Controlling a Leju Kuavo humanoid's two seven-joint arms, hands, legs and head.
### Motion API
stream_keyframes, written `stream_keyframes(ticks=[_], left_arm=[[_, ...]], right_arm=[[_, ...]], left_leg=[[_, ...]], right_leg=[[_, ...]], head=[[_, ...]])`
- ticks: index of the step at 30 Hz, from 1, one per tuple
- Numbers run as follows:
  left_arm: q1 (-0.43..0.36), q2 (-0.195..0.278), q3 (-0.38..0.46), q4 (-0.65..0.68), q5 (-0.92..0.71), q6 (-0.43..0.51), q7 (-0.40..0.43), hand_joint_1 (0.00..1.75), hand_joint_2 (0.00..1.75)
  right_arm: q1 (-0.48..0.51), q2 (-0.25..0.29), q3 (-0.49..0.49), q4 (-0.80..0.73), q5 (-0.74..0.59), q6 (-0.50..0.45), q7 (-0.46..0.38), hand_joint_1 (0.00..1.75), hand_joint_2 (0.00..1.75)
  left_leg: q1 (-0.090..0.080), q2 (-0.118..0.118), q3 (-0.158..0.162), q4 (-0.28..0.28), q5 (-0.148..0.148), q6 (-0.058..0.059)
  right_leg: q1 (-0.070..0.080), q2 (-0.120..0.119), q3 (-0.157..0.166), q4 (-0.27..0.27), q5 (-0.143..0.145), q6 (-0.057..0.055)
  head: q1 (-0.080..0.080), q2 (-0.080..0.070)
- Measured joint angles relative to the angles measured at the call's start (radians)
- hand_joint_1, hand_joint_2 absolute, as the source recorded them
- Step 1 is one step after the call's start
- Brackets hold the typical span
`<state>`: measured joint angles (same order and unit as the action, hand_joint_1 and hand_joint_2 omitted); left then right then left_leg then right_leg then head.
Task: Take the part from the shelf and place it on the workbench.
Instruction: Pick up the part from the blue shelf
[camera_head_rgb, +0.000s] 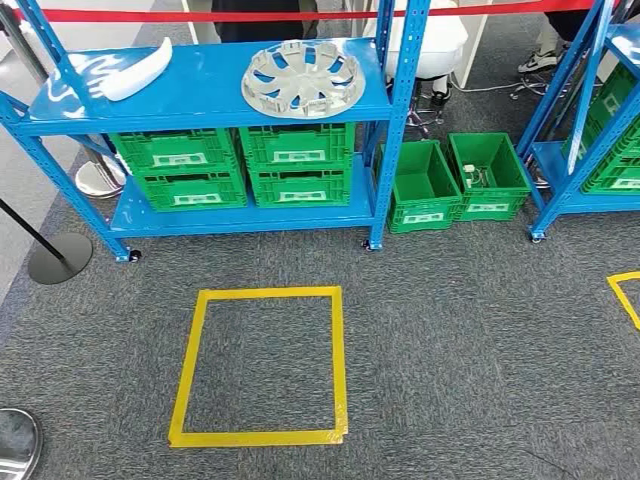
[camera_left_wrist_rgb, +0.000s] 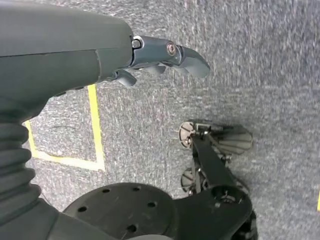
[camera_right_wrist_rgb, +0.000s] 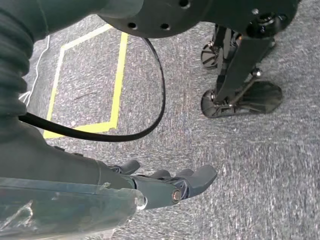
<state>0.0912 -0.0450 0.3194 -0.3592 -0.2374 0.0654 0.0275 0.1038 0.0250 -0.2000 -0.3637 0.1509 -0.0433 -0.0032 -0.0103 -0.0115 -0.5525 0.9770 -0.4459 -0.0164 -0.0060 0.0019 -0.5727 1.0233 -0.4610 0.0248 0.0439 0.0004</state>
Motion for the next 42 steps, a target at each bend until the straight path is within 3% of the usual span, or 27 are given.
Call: stream_keyframes(ticks=[8,10,14,18,22,30,36,42], left_arm=[[-0.037,-0.033,0.191,0.028,-0.133,0.036,0.015,0.00,1.75],[-0.065,-0.053,0.292,0.056,-0.224,0.069,0.030,0.00,1.75],[-0.121,-0.097,0.571,0.104,-0.498,0.133,0.056,0.00,1.75],[-0.139,-0.119,0.717,0.128,-0.528,0.141,0.060,0.00,1.75],[-0.149,-0.132,0.784,0.140,-0.524,0.175,0.065,0.00,1.75],[-0.158,-0.162,0.842,0.149,-0.524,0.301,0.042,0.00,1.75],[-0.161,-0.170,0.860,0.153,-0.514,0.270,0.021,0.00,1.75],[-0.161,-0.174,0.880,0.153,-0.487,0.227,-0.023,0.00,1.75]], right_arm=[[-0.027,0.017,-0.132,0.021,0.086,-0.039,0.005,0.00,1.75],[-0.048,0.029,-0.210,0.040,0.159,-0.073,0.011,0.00,1.75],[-0.086,0.057,-0.409,0.073,0.321,-0.143,0.022,0.00,1.75],[-0.098,0.072,-0.506,0.091,0.336,-0.149,0.022,0.00,1.75],[-0.105,0.079,-0.555,0.098,0.326,-0.163,0.001,0.00,1.75],[-0.107,0.084,-0.620,0.101,0.327,-0.176,-0.129,0.00,1.75],[-0.106,0.085,-0.647,0.100,0.334,-0.201,-0.220,0.00,1.75],[-0.103,0.089,-0.682,0.074,0.349,-0.219,-0.403,0.00,1.75]], left_leg=[[0.000,0.000,0.000,0.000,0.000,0.000],[0.000,0.000,0.000,0.000,0.001,0.000],[0.000,0.000,0.000,0.000,0.001,0.001],[-0.001,0.000,0.000,0.000,0.001,0.001],[-0.001,0.000,0.000,0.000,0.001,0.001],[-0.001,0.000,0.000,0.000,0.001,0.001],[-0.002,0.000,0.000,0.000,0.002,0.002],[-0.002,0.000,0.000,0.000,0.002,0.002]], right_leg=[[0.000,0.000,0.000,0.000,0.000,0.000],[0.000,0.000,0.000,0.000,0.001,0.000],[0.000,0.000,0.000,0.000,0.001,0.001],[-0.001,0.000,0.000,0.000,0.002,0.001],[-0.001,0.000,0.000,0.000,0.002,0.001],[-0.001,0.000,0.000,0.000,0.002,0.001],[-0.002,0.000,0.000,0.000,0.002,0.002],[-0.002,0.000,0.000,0.000,0.002,0.002]], head=[[0.000,0.000],[0.000,0.000],[0.000,0.000],[0.000,0.000],[0.000,0.000],[0.000,0.000],[0.000,0.000],[0.000,0.000]])
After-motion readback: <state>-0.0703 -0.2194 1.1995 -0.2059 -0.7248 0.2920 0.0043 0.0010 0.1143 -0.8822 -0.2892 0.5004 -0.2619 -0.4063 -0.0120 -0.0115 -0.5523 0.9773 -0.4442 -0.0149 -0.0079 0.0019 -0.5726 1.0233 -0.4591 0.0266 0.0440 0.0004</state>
